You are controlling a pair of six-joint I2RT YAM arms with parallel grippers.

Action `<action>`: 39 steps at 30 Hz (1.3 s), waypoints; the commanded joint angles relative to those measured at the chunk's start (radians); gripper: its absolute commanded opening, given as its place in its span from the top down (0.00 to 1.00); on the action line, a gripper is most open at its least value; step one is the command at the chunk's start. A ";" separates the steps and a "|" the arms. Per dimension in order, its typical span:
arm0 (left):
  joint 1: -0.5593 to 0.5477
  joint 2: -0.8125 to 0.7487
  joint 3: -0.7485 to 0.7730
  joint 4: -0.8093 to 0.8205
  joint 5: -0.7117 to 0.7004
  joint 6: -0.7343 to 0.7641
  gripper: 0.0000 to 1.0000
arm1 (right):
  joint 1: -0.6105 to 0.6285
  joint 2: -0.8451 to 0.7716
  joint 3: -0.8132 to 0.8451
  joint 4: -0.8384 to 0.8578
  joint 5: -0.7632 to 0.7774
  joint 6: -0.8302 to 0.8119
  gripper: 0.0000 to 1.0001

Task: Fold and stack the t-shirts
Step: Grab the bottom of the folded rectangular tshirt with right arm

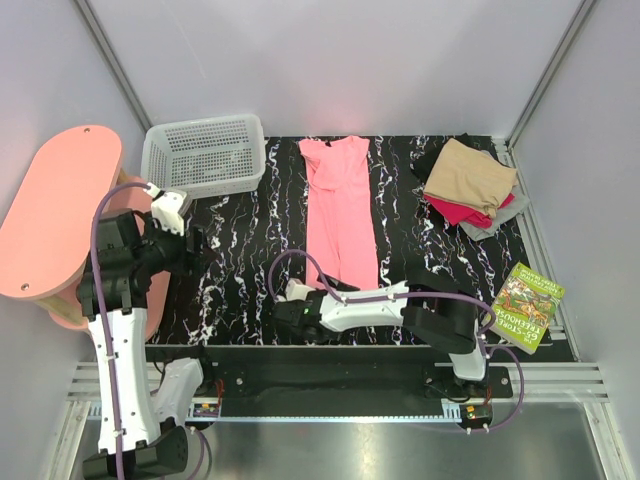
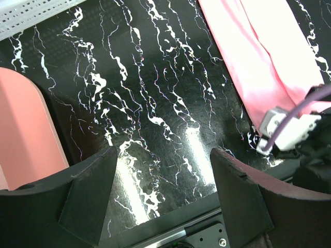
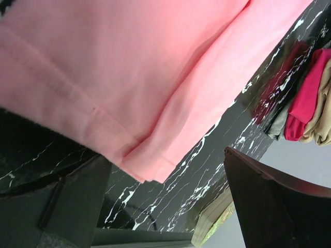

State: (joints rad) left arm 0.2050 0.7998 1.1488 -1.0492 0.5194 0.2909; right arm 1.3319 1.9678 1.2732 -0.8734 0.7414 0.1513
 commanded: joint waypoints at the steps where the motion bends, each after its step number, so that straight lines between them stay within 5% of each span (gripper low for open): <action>1: -0.001 -0.001 0.039 0.014 -0.002 0.005 0.22 | -0.020 0.081 -0.008 0.145 -0.073 0.028 0.00; 5: -0.003 0.007 0.023 0.021 -0.001 0.005 0.22 | -0.020 0.134 0.005 0.180 -0.092 0.033 0.01; 12: -0.003 0.007 0.006 0.029 -0.021 0.017 0.22 | -0.023 0.195 -0.009 0.261 -0.169 0.048 0.21; 22: -0.003 0.015 0.020 0.029 -0.012 0.010 0.22 | -0.151 0.120 -0.087 0.378 -0.502 0.041 0.56; 26: -0.003 0.016 0.032 0.029 -0.013 0.010 0.22 | -0.188 0.105 -0.084 0.392 -0.596 0.040 0.83; 32: -0.003 0.018 0.031 0.029 -0.012 0.011 0.22 | -0.185 0.073 -0.071 0.360 -0.663 0.050 0.99; 39: -0.003 0.019 0.043 0.029 -0.010 0.013 0.22 | -0.054 -0.062 -0.077 0.197 -0.689 0.088 1.00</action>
State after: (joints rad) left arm 0.2043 0.8146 1.1503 -1.0527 0.5110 0.2962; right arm 1.1637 1.9118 1.2465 -0.6395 0.3191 0.1398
